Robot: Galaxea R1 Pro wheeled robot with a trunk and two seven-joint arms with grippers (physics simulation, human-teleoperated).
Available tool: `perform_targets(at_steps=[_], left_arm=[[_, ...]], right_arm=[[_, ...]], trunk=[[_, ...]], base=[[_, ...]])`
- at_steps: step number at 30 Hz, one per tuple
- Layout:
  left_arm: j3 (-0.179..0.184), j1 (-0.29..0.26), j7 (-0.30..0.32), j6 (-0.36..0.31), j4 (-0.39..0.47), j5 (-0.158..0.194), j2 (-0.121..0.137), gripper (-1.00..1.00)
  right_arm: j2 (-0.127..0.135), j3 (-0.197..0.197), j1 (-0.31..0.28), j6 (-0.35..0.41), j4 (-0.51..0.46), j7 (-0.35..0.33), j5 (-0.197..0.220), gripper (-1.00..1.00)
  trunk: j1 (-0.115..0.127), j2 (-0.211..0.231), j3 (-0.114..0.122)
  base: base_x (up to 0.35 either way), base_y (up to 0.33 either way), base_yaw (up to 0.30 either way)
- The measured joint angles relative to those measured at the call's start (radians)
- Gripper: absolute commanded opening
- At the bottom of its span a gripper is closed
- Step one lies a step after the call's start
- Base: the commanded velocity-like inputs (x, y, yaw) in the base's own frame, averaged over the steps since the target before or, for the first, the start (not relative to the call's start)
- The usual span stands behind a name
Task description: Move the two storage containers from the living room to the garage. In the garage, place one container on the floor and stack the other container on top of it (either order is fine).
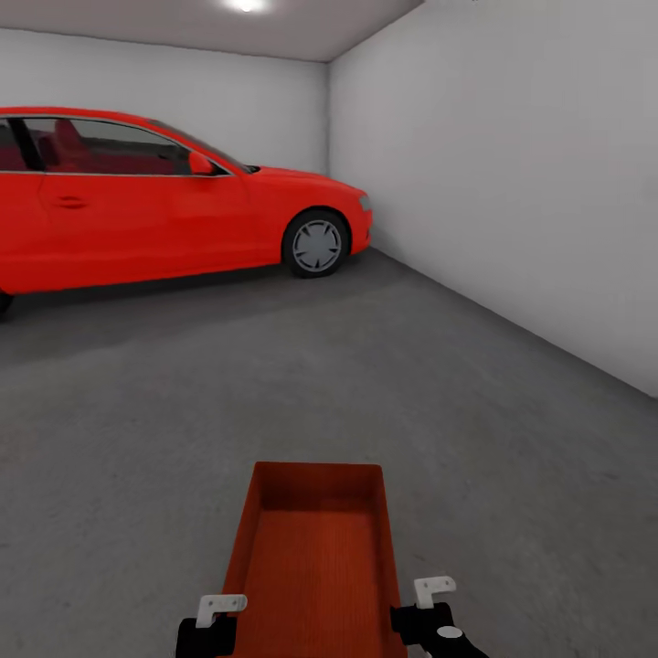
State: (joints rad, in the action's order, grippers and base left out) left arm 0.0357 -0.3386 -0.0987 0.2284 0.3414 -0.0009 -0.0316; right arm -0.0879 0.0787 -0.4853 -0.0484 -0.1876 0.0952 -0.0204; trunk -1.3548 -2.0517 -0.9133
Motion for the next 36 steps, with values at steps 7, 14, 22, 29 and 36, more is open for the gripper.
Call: perform_targets(at_steps=[7, 14, 22, 29, 36], left_arm=[[0.0, 0.0, 0.0, 0.0, 0.0, 0.0, 0.0, -1.0], [0.0, 0.0, 0.0, 0.0, 0.0, 0.0, 0.0, -1.0], [0.0, 0.0, 0.0, 0.0, 0.0, 0.0, 0.0, -1.0], [0.0, 0.0, 0.0, 0.0, 0.0, 0.0, 0.0, -1.0], [0.0, 0.0, 0.0, 0.0, 0.0, 0.0, 0.0, -1.0]], right_arm=[[0.0, 0.0, 0.0, 0.0, 0.0, 0.0, 0.0, -1.0], [0.0, 0.0, 0.0, 0.0, 0.0, 0.0, 0.0, -1.0], [0.0, 0.0, 0.0, 0.0, 0.0, 0.0, 0.0, -1.0], [0.0, 0.0, 0.0, 0.0, 0.0, 0.0, 0.0, -1.0], [0.0, 0.0, 0.0, 0.0, 0.0, 0.0, 0.0, -1.0]], trunk=[[0.0, 0.0, 0.0], [0.001, 0.0, 0.0], [0.001, 0.0, 0.002], [0.0, 0.0, 0.005], [0.0, 0.0, 0.008]], base=[[0.004, 0.0, -0.269], [0.218, 0.0, -0.269], [0.325, 0.0, -0.274], [0.268, -0.121, -0.293], [0.212, -0.19, -0.296]])
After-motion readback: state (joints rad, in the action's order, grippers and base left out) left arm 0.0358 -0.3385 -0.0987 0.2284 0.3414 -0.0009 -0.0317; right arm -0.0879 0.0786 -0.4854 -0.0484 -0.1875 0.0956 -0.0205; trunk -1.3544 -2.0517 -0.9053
